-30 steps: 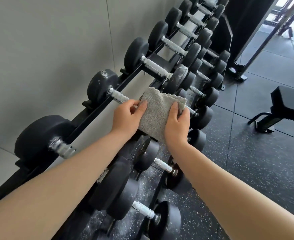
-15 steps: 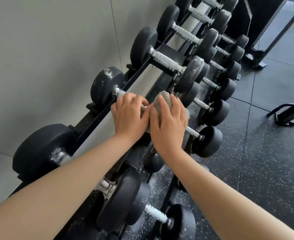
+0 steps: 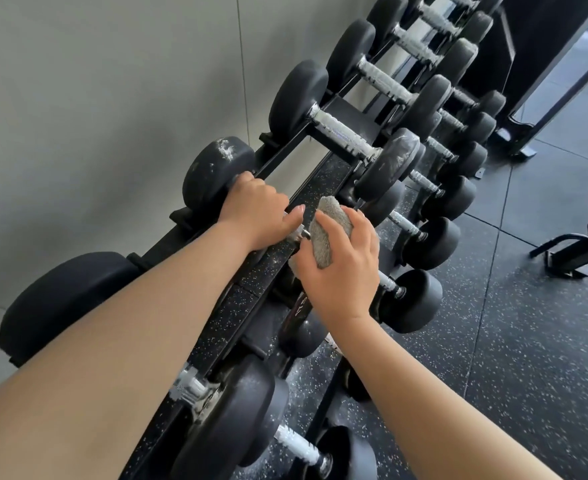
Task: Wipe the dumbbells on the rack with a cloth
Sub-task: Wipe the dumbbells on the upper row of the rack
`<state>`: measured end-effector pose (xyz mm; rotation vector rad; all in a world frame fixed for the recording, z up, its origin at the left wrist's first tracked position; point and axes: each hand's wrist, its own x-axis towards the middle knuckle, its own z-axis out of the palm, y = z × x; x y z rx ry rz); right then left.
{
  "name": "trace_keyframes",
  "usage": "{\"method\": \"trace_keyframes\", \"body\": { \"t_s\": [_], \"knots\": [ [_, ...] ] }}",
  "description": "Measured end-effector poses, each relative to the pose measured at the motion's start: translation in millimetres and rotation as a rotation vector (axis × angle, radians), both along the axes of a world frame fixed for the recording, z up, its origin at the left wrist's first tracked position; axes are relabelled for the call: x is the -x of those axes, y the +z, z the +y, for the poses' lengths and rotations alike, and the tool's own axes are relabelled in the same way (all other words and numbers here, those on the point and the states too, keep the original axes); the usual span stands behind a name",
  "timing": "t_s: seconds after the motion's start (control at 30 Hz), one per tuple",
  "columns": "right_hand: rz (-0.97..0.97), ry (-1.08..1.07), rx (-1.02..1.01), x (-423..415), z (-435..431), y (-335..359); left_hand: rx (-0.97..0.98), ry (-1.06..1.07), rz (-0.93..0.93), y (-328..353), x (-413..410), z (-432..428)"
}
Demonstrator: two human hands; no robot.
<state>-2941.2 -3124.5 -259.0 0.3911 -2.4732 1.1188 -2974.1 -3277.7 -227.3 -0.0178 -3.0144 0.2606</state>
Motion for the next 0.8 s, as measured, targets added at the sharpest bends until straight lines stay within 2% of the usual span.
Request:
{"method": "trace_keyframes", "body": {
  "t_s": [0.07, 0.2, 0.3, 0.4, 0.47, 0.7, 0.8],
  "knots": [
    [-0.066, 0.015, -0.013, 3, 3, 5, -0.007, -0.046, 0.044, -4, 3, -2],
    [-0.258, 0.074, -0.098, 14, 10, 22, -0.063, -0.126, 0.379, -24, 2, -7],
    [-0.415, 0.114, -0.129, 30, 12, 38, -0.112, -0.159, 0.449, -31, -1, -9],
    [-0.706, 0.15, -0.035, 54, 12, 46, -0.146, -0.147, 0.491, -36, -7, -5],
    [-0.799, 0.166, 0.034, 63, 13, 45, -0.156, -0.114, 0.508, -41, -9, -2],
    [-0.764, 0.139, 0.112, 55, 11, 42, -0.147, -0.07, 0.387, -32, -10, 1],
    [-0.65, 0.068, 0.079, 38, 7, 40, -0.167, -0.028, 0.242, -24, -11, 4]
  ]
}}
